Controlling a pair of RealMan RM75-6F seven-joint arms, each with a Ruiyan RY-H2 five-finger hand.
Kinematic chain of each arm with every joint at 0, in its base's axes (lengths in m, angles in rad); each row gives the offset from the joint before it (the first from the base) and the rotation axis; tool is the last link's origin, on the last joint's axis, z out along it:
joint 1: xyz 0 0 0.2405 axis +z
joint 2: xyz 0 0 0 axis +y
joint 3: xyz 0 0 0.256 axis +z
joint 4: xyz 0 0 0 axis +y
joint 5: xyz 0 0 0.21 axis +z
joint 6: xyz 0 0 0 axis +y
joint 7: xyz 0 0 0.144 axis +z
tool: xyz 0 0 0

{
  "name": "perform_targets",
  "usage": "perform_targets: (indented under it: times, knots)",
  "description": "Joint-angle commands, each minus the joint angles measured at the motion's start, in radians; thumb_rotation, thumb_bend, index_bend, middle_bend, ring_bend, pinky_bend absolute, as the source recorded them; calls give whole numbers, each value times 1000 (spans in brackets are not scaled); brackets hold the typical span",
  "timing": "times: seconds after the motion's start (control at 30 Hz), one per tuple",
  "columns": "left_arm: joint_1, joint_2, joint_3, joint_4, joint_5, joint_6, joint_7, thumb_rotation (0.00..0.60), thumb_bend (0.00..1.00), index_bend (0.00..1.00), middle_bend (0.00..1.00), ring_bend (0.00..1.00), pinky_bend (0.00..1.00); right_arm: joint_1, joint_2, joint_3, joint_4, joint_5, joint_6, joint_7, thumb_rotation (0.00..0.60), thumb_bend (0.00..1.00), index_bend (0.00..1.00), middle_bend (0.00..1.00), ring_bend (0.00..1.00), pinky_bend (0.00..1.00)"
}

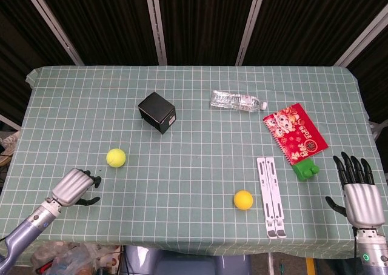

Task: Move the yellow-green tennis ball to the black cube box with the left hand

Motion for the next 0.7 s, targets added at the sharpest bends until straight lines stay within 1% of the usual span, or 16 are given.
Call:
perform_targets:
  times: [0.03, 0.23, 0.4, 0.5, 0.7]
  knots:
    - [-36, -24, -3, 4, -9, -48, -8, 439, 204, 536, 713, 568, 715, 0, 3, 3, 2, 3, 2, 10, 600, 193, 0, 0, 0, 0]
    - [-67, -36, -20, 8, -40, -78, 0, 439, 204, 543, 713, 568, 714, -5, 11, 10, 5, 7, 12, 34, 600, 194, 0, 0, 0, 0]
    - [-99, -49, -24, 32, -68, -127, -42, 439, 204, 541, 711, 566, 714, -9, 17, 15, 12, 12, 20, 50, 600, 193, 0, 0, 0, 0]
    - [-107, -59, -16, 44, -67, -128, -61, 439, 204, 541, 711, 566, 714, -9, 21, 18, 15, 15, 20, 59, 600, 193, 0, 0, 0, 0]
    - [-129, -86, -5, 85, -87, -173, -111, 441, 204, 542, 711, 566, 714, -8, 21, 22, 18, 22, 17, 65, 600, 193, 0, 0, 0, 0]
